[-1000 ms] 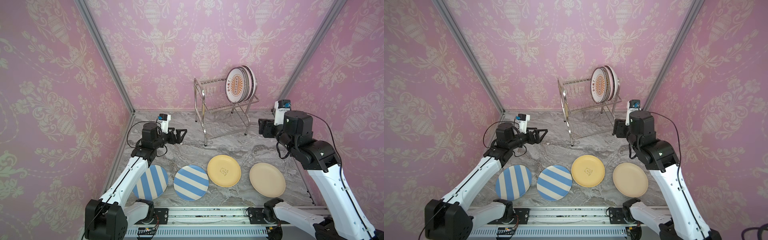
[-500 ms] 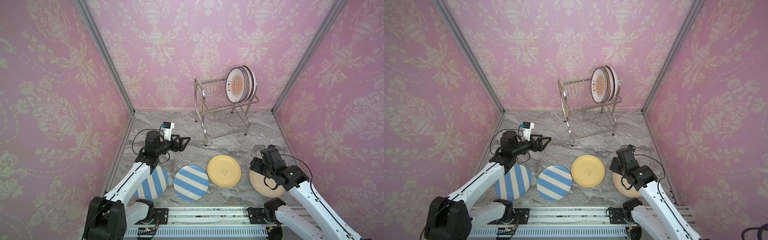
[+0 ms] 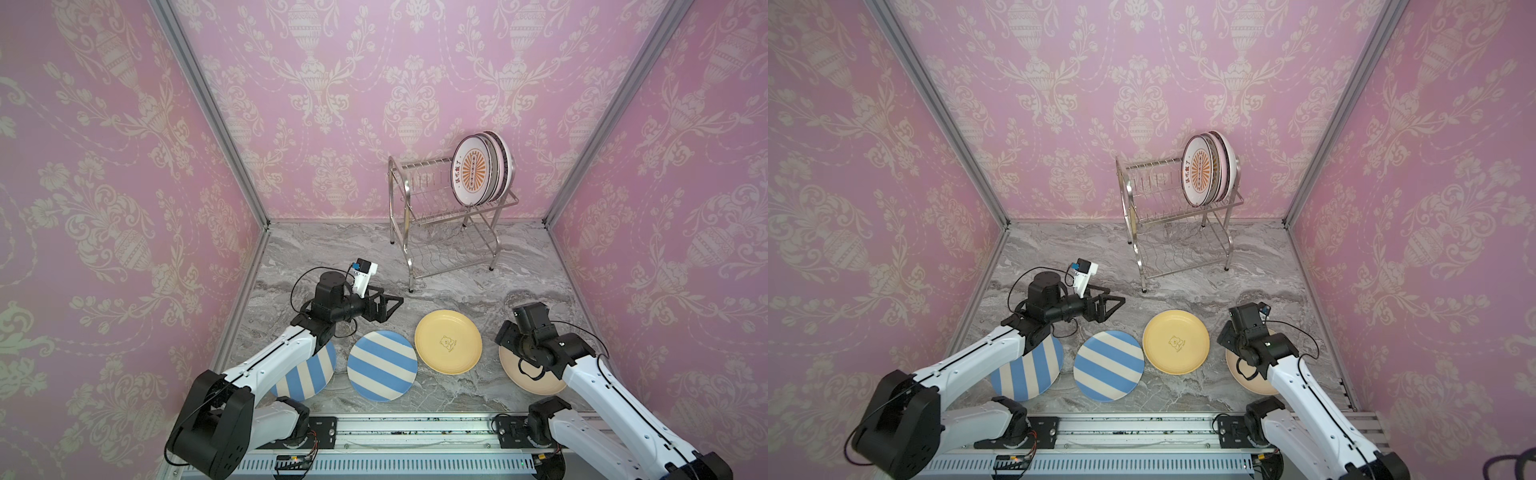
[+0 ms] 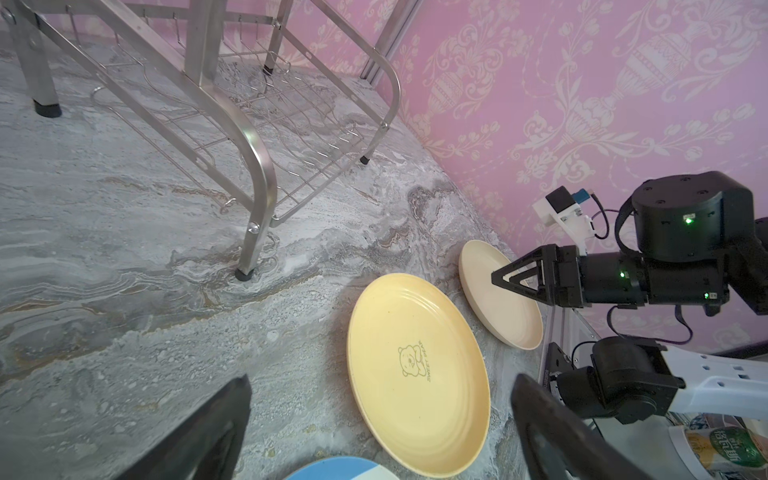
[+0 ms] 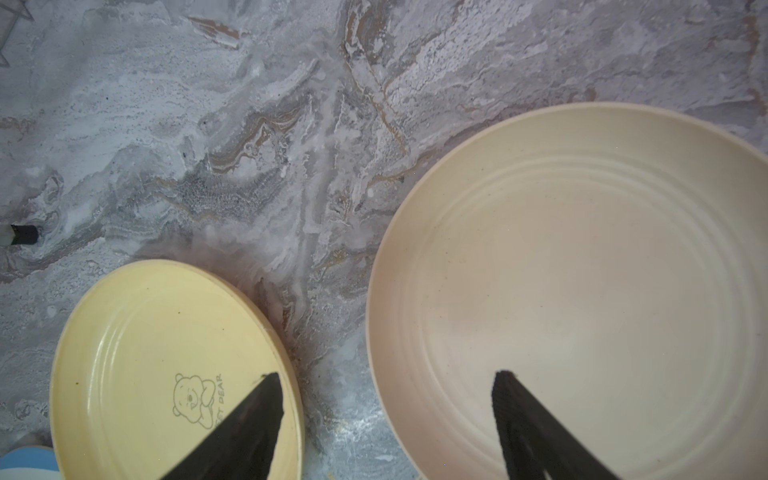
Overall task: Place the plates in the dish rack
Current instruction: 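Move the right gripper down onto the cream plate's edge while left gripper advances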
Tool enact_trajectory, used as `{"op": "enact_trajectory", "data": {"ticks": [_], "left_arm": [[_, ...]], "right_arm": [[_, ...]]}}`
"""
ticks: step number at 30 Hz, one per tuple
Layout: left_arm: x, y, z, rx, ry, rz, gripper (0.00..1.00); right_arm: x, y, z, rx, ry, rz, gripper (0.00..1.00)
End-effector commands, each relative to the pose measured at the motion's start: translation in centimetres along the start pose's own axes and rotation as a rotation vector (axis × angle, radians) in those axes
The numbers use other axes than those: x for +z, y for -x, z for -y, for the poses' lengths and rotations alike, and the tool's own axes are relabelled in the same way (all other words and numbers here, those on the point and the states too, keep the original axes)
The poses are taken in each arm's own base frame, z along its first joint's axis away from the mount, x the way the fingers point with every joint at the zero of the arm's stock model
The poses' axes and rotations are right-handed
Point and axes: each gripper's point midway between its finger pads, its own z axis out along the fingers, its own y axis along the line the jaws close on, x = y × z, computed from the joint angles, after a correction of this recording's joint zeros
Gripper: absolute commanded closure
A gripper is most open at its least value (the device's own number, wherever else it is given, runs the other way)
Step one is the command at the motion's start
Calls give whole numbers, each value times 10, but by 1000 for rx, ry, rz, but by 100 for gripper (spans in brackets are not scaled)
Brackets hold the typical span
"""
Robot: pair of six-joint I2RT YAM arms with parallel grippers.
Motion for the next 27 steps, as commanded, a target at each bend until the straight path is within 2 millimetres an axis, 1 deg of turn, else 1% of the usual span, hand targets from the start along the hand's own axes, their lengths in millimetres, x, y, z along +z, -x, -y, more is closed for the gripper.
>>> {"op": "enact_trajectory", "data": {"ticks": [1,5,8,11,17,18,22,27], "left_arm": [[11,-3,5,44,-12,-11,1],[20,-11,12,47,-45,-32,1],[24,-11,17,41,-58,-37,1],[27,-12,23,57,-77,-41,1],[38,-21,21,50,-97,-81,1],[39,-20,21,48,-102,-76,1],[40,-17,25,43,-127,-57,1],[41,-22,22,38,-118,-85,1]], "right_arm": [[9,-1,0,8,8,-5,18],[19,-4,2,46,36,-12,19],[23,-8,5,43,27,-17,19],[26,-8,7,46,25,-2,19],[40,-4,-1,68,61,0,18],[43,-4,-3,63,62,-7,19],[50,0,-7,52,57,-6,18],[61,4,-13,27,44,-16,18]]}}
